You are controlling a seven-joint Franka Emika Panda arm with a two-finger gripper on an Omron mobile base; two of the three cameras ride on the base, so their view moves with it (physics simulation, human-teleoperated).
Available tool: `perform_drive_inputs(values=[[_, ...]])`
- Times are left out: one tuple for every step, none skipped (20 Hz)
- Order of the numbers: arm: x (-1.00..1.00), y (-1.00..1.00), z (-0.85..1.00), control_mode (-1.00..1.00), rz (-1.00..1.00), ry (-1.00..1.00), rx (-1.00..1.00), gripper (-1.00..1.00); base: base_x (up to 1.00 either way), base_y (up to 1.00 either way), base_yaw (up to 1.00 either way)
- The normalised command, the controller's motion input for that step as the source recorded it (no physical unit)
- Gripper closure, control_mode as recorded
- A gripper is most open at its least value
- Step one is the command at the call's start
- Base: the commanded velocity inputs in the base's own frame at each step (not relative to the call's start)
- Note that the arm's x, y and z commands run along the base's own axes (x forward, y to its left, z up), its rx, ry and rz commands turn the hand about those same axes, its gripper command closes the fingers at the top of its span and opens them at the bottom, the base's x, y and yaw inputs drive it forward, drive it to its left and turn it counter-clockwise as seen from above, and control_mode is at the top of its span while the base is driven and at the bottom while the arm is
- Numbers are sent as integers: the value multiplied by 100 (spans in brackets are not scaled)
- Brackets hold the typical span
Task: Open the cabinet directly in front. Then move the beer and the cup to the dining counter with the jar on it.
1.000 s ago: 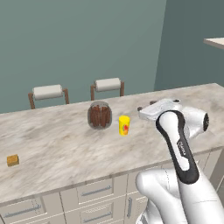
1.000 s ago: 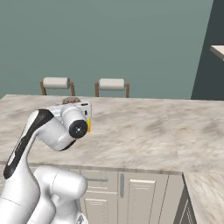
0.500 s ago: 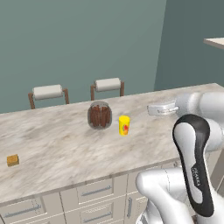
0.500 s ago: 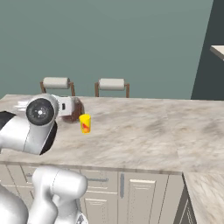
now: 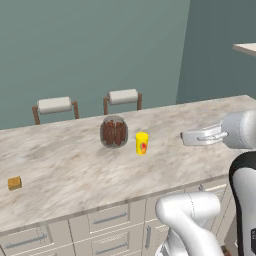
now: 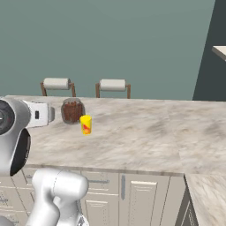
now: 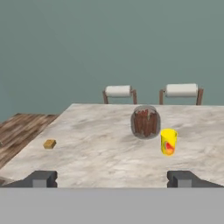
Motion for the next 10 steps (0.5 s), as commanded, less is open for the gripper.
perform_drive_inputs(values=[[-4,0,0,-100,0,0,0,-100,0,0,0],[0,0,0,-100,0,0,0,-100,0,0,0],[0,0,0,-100,0,0,0,-100,0,0,0],[0,0,0,-100,0,0,0,-100,0,0,0],[0,0,0,-100,0,0,0,-100,0,0,0],[0,0,0,-100,0,0,0,-100,0,0,0],[0,0,0,-100,0,0,0,-100,0,0,0],[0,11,2,-100,0,0,0,-100,0,0,0],[0,32,6,-100,0,-8,-3,-100,0,0,0],[0,49,16,-100,0,-23,-8,-100,0,0,0]])
